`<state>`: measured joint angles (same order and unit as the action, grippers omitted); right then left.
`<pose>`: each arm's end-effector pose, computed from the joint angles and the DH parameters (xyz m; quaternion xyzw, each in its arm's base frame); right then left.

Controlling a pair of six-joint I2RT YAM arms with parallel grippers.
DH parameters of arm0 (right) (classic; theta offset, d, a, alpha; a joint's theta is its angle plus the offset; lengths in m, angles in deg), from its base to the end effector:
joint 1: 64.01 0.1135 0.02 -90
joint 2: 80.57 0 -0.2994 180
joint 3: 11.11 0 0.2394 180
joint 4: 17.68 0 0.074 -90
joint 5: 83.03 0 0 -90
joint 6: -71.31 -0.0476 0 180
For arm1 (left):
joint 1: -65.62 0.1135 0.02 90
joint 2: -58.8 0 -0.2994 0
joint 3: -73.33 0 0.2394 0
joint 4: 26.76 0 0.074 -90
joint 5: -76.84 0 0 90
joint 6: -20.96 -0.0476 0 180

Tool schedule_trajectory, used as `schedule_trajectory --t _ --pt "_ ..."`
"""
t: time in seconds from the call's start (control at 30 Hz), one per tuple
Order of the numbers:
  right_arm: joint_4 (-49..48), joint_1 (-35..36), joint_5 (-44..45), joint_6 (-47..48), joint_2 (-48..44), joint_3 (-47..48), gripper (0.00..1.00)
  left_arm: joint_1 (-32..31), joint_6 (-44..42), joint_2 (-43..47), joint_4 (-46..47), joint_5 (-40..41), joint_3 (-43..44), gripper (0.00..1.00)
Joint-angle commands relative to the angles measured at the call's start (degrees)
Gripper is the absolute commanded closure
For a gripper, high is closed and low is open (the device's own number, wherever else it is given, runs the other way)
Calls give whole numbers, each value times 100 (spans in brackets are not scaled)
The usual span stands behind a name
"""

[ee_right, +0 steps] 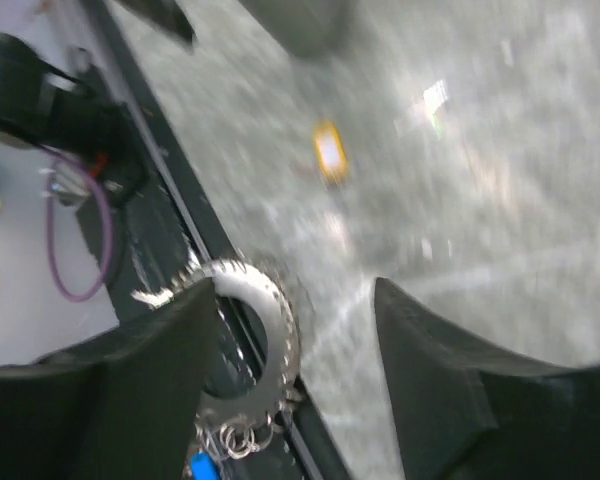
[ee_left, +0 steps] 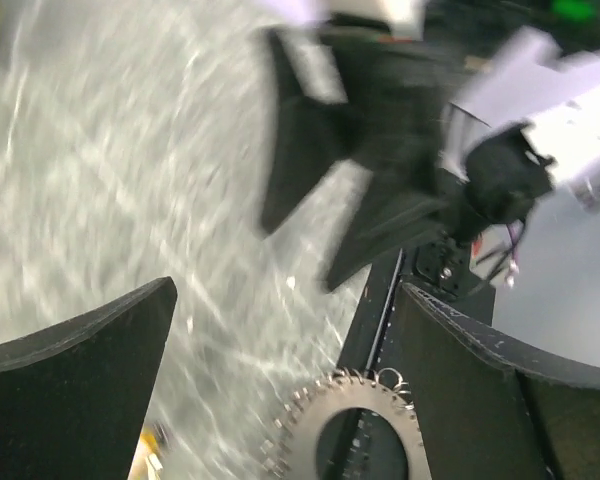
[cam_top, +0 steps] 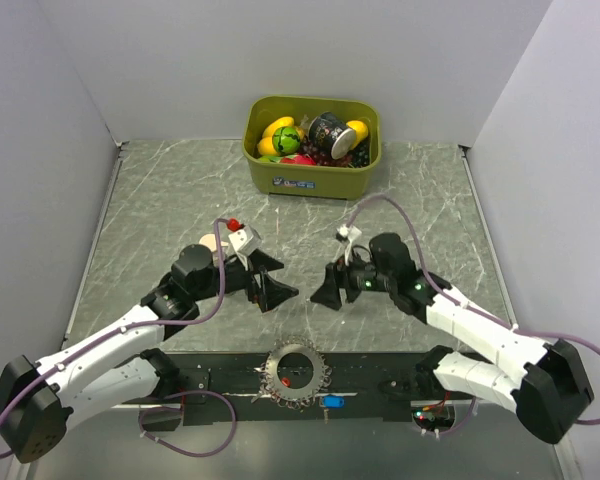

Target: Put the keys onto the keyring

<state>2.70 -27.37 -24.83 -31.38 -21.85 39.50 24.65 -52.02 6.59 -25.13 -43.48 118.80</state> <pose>0.1472 0.1408 0.2810 -0.3085 0.7794 0.4192 0.3487 0.1269 -0.1420 0.3118 0.3204 0.6601 -0.4845 0.4762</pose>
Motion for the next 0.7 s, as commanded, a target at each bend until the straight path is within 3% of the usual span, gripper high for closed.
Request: schedule_trajectory --t 0.0,0.17,0.3,0.53,0.63,0.67 --pt "283 167 927 -541 -694 -410 19 -25 1407 342 153 1351 -405 4" --pt "397 396 1534 -1137 -1275 -1042 5 -25 2252 553 -471 2232 -679 4" --pt "836 423 2054 -1613 -1354 -1148 0 -25 2526 668 -1164 2531 -793 4" --pt "1284 914 2177 -2421 -1354 -1394 2 -78 2947 343 -1569 2567 -1171 4" --pt "1390 1169 2090 -2807 -1415 -1491 8 -174 3158 88 -1858 2619 -1145 2" --pt "1417 1222 2011 -2888 -1433 -1509 15 -209 3176 18 -1886 2602 -1136 2"
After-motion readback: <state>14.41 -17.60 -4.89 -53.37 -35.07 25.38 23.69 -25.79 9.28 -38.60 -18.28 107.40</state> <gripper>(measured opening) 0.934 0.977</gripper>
